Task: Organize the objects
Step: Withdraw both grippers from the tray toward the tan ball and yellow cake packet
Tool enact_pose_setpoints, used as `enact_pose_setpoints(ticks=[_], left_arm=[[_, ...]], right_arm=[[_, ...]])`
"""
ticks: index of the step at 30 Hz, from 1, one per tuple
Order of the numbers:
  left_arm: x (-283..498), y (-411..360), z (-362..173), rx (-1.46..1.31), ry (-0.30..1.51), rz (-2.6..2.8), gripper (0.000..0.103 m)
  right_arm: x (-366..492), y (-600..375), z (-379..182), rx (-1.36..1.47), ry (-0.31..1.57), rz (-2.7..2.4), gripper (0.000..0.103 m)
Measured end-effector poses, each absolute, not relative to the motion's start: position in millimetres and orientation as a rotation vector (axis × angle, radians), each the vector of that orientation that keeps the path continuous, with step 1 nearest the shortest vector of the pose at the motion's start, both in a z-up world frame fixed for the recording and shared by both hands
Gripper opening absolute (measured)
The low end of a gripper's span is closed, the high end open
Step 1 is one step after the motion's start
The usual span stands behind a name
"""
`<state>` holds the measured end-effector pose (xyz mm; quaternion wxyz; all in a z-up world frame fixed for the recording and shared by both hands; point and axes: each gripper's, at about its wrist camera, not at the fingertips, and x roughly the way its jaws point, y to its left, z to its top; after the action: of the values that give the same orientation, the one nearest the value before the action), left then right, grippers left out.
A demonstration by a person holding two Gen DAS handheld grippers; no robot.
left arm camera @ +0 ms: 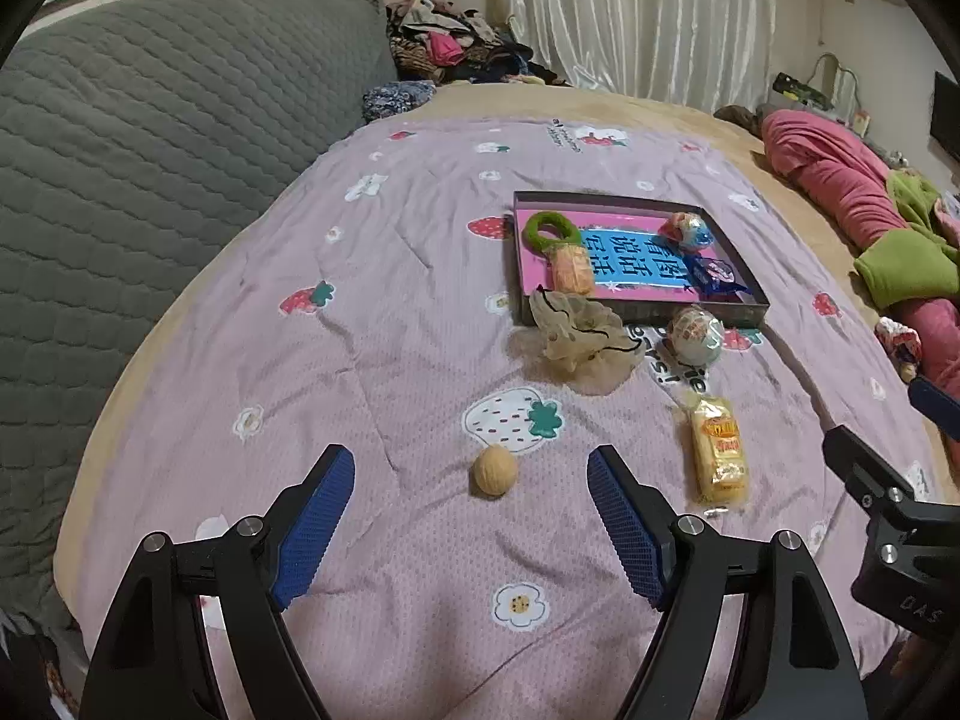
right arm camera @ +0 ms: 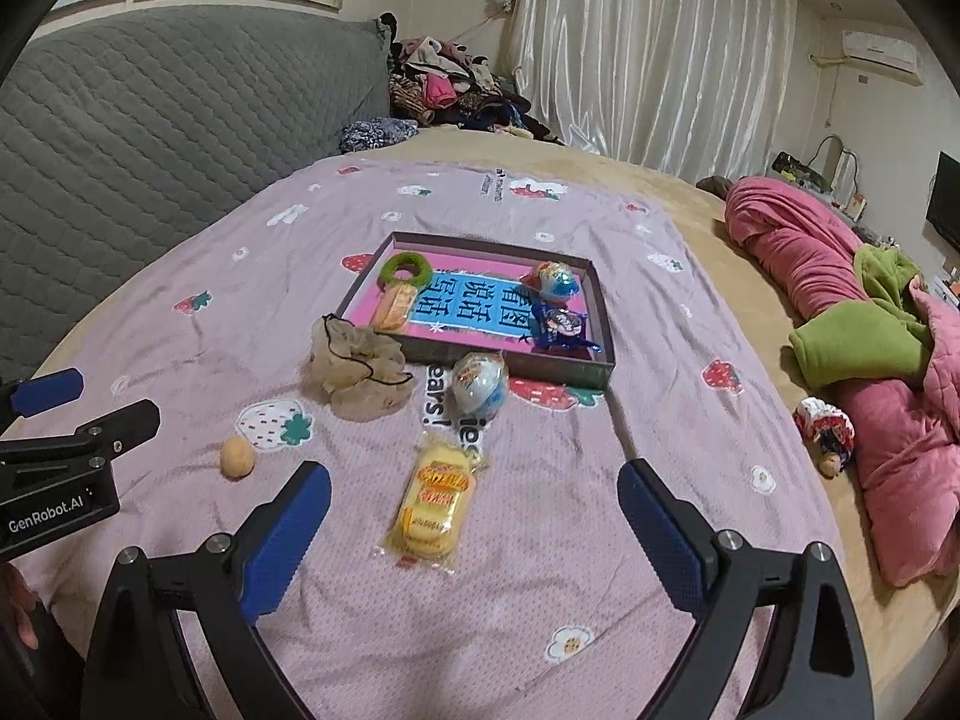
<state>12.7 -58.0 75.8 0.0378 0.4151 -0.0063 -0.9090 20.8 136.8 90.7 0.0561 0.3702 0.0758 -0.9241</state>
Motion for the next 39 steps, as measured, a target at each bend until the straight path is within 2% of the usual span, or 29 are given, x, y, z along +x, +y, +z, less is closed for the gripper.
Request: enact_pose_setpoints(ticks=[39], left_arm=[[1.6,-63.9,0.1,1.466,0.008,-2.748,0.081]], right_arm=[[12.1,121.9,28.6,1.278,0.244,-2.738,0.098]])
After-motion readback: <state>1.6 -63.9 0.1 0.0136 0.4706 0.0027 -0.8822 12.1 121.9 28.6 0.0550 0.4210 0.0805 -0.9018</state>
